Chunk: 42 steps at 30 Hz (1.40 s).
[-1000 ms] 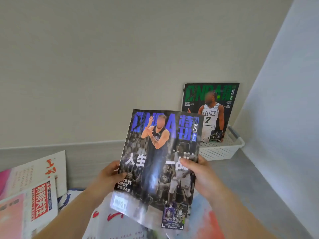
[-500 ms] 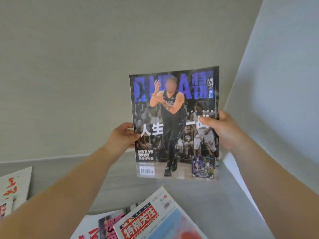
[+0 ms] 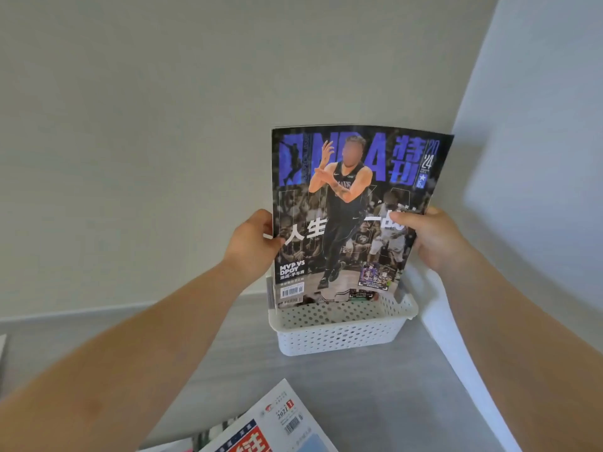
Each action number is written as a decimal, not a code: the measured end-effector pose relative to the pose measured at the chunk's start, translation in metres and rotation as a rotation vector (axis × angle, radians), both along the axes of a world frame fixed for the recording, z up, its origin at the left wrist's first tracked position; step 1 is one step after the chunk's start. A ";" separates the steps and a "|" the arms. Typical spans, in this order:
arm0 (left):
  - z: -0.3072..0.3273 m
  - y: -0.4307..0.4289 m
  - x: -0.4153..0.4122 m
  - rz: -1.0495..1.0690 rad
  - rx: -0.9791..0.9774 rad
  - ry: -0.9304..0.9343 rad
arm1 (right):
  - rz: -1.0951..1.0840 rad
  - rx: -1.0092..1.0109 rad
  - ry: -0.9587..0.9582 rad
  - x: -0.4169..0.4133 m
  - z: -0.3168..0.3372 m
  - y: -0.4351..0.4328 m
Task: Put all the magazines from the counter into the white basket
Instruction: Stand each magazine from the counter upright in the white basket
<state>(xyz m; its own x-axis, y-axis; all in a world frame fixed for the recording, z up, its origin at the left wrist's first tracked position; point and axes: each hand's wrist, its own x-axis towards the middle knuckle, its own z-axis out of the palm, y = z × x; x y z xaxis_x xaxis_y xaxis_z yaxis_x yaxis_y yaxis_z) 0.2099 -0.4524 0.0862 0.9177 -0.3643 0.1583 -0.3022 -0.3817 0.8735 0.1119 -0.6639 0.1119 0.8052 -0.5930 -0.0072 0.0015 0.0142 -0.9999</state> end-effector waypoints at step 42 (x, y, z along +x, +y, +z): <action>-0.056 -0.035 0.044 0.196 0.477 -0.114 | -0.130 -0.064 0.143 0.051 -0.095 -0.007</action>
<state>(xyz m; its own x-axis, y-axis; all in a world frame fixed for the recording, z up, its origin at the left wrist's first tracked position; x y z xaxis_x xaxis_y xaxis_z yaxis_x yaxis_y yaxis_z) 0.2542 -0.4874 0.0304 0.9625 -0.2435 0.1198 -0.2683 -0.7877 0.5546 0.1629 -0.6707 0.0173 0.7149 -0.6951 -0.0752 -0.1432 -0.0402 -0.9889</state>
